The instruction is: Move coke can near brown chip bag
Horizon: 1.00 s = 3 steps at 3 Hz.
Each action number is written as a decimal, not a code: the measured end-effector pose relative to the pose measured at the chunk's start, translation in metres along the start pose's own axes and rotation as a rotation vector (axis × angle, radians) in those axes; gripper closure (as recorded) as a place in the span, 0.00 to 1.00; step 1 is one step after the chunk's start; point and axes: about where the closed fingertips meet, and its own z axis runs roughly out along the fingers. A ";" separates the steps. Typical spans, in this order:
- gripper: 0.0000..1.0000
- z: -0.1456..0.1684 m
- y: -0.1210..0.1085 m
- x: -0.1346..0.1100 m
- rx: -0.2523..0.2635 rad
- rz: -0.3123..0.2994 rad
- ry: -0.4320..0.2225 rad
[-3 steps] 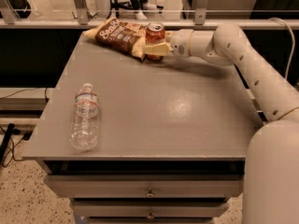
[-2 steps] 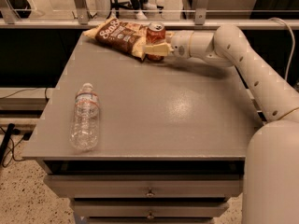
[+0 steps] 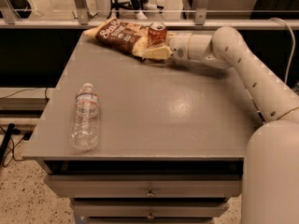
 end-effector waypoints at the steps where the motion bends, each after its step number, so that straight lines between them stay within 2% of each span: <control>1: 0.00 -0.029 -0.001 -0.016 0.005 -0.025 -0.026; 2: 0.00 -0.091 0.000 -0.036 0.031 -0.072 -0.024; 3: 0.00 -0.171 0.005 -0.050 0.095 -0.097 -0.010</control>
Offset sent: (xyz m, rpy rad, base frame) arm -0.0917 -0.1622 0.0991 -0.0616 -0.1458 -0.0706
